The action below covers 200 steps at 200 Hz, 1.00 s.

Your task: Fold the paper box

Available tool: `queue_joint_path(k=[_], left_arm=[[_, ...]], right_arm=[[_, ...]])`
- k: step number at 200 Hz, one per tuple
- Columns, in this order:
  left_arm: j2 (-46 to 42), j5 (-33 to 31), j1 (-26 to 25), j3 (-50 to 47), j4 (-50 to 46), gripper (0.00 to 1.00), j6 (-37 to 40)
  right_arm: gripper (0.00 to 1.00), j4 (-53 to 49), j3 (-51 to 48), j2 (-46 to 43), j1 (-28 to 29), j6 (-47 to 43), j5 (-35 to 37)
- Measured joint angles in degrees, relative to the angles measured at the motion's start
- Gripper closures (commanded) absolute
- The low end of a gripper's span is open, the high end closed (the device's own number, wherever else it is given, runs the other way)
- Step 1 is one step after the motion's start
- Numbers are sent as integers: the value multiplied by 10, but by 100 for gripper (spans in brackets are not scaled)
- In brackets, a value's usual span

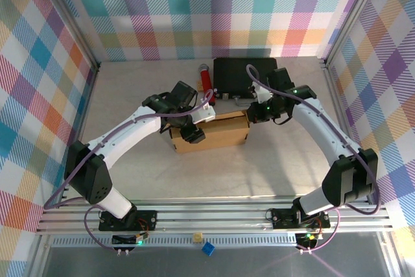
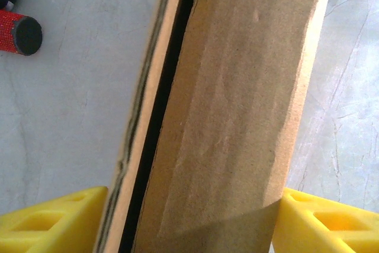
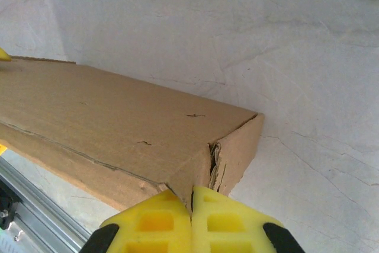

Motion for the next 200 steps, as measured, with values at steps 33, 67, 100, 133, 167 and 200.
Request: queue_joint_path(k=[33, 67, 100, 133, 167, 200], left_arm=[[5, -9, 0, 4, 0, 34, -3], [8, -17, 0, 7, 0, 34, -12], [16, -26, 0, 16, -1, 34, -16], [31, -26, 5, 34, -15, 37, -24], [41, -18, 14, 46, -19, 39, -29], [47, -13, 19, 53, -22, 41, -30]], right_arm=[[100, 33, -24, -15, 2, 20, 6], [100, 64, -33, -15, 9, 49, 17], [100, 96, -56, -29, 16, 69, 31], [100, 135, -84, -45, 20, 75, 42], [100, 187, -116, -57, 20, 75, 49], [100, 234, -144, -67, 20, 75, 52]])
